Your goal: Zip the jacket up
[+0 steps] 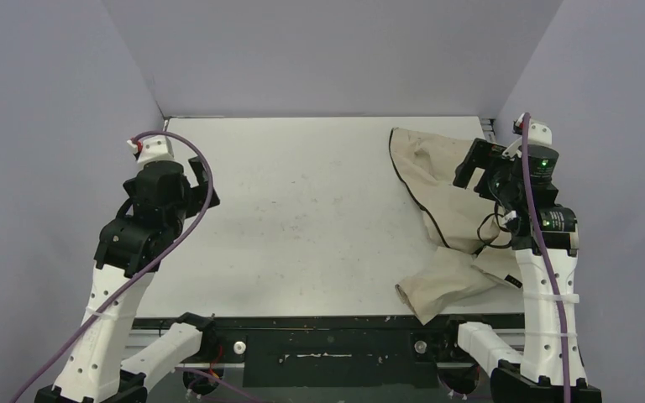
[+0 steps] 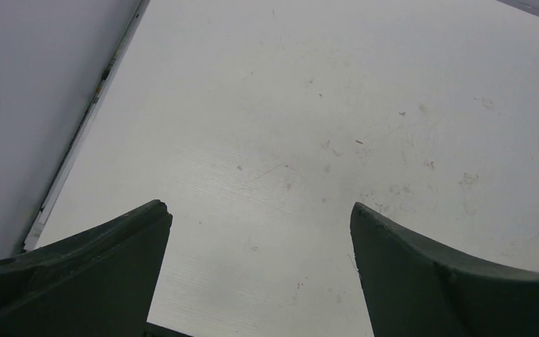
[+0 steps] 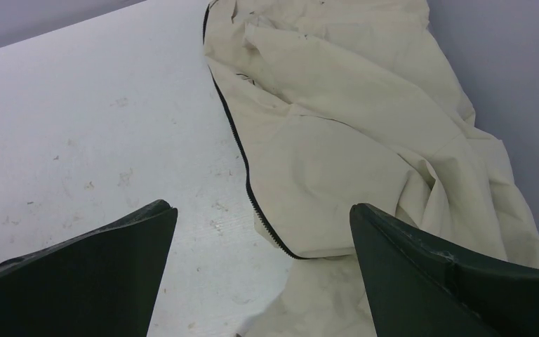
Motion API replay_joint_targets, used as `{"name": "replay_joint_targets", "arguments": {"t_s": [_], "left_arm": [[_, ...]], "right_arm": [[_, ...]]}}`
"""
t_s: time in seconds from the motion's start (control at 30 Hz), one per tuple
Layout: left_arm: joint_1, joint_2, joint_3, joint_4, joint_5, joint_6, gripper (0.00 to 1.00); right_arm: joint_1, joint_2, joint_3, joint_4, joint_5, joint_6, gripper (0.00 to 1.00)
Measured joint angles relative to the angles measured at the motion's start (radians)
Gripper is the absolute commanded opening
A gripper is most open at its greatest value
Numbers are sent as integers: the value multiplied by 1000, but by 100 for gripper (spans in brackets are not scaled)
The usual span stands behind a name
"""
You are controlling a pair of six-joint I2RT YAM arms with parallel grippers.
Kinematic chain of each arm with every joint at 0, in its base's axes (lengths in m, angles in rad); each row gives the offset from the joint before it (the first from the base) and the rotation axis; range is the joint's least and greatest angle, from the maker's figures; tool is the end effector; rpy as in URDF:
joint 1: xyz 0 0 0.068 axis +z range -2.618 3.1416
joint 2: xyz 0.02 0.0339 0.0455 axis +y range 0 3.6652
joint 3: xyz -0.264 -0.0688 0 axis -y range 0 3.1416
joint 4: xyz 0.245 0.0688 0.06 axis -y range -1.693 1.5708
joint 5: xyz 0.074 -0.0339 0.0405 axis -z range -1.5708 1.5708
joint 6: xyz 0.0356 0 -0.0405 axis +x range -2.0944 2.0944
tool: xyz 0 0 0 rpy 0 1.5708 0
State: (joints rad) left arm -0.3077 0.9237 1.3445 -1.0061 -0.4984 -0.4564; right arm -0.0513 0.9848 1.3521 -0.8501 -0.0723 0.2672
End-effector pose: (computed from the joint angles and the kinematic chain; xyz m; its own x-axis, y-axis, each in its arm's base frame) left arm 0.1459 -0.0285 0.4208 -0.4225 -0.2719 -0.8646 -0.3341 0.9335 -0.1303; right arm 0.1780 -0.0066 0.4266 -0.4506 0.2868 -0.8454 0.1101 0.9576 0.2662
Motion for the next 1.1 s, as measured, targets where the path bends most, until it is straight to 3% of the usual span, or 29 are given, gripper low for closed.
{"name": "replay_joint_targets", "arguments": {"t_s": [0.43, 0.77, 0.9, 1.1], "left_arm": [[0, -18, -130, 103, 61, 46, 97], [0, -30, -164, 163, 126, 23, 97], [0, -47, -191, 166, 161, 15, 97], [0, -50, -208, 188, 219, -11, 97]], "right_arm": [[0, 11, -3, -54, 72, 96, 100], [-2, 47, -86, -217, 281, 481, 100], [-27, 103, -99, -239, 311, 473, 100], [-183, 234, -118, -213, 298, 346, 100]]}}
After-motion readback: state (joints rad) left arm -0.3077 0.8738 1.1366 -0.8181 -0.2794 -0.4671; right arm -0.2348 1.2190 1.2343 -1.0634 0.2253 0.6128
